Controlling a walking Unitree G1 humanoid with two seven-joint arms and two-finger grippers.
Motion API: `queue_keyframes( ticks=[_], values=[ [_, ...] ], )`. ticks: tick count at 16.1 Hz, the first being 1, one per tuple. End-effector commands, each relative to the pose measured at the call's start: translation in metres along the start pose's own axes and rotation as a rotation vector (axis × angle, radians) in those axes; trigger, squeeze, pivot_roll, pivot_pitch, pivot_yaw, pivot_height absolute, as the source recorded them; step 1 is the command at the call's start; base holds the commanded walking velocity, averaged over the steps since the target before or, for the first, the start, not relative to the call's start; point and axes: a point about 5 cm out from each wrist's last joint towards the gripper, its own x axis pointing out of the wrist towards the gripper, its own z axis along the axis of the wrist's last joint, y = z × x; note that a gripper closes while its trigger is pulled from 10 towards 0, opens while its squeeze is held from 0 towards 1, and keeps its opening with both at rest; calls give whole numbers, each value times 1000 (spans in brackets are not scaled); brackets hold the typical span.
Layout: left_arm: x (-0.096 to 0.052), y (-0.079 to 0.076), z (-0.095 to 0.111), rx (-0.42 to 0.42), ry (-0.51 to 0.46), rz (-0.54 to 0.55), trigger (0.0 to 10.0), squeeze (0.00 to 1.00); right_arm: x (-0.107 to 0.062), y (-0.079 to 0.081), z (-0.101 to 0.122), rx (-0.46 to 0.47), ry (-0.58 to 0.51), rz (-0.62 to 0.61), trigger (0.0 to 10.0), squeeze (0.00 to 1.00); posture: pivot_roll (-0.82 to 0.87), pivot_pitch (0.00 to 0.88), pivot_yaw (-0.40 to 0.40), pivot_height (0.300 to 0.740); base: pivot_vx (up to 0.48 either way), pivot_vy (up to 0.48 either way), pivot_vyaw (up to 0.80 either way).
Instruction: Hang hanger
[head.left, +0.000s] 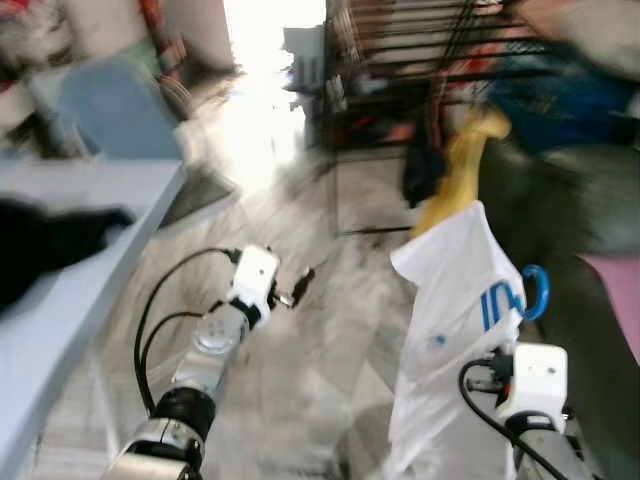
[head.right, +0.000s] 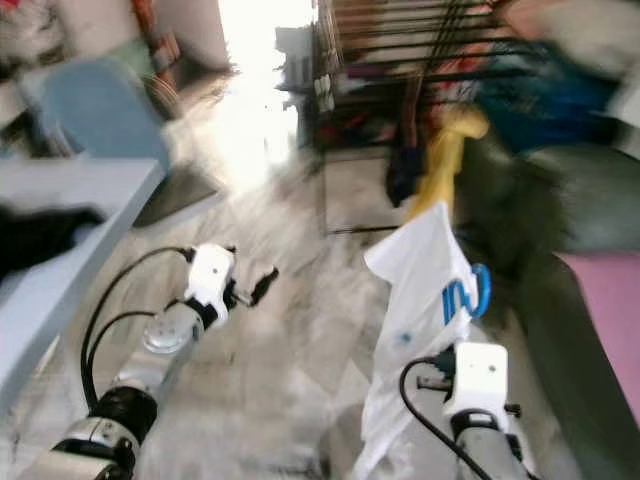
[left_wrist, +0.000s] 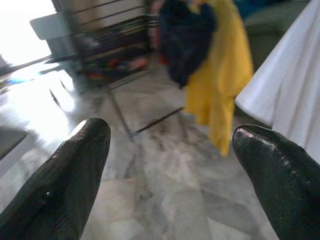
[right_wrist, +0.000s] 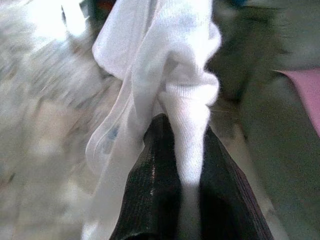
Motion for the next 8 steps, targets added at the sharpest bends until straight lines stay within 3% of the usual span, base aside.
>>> queue_keyframes(
  ticks=[1,8],
  values=[
    [-1,8,3,19,-6,12,10000,0,0,4,7,10,-35,1,10000,0,-91,0,78,740,0,480,0],
    [6,-4,10,-1,-42,-69,10000,0,5,9,8,16,-41,3,10000,0,-87,0,97,740,0,0,0]
  ],
)
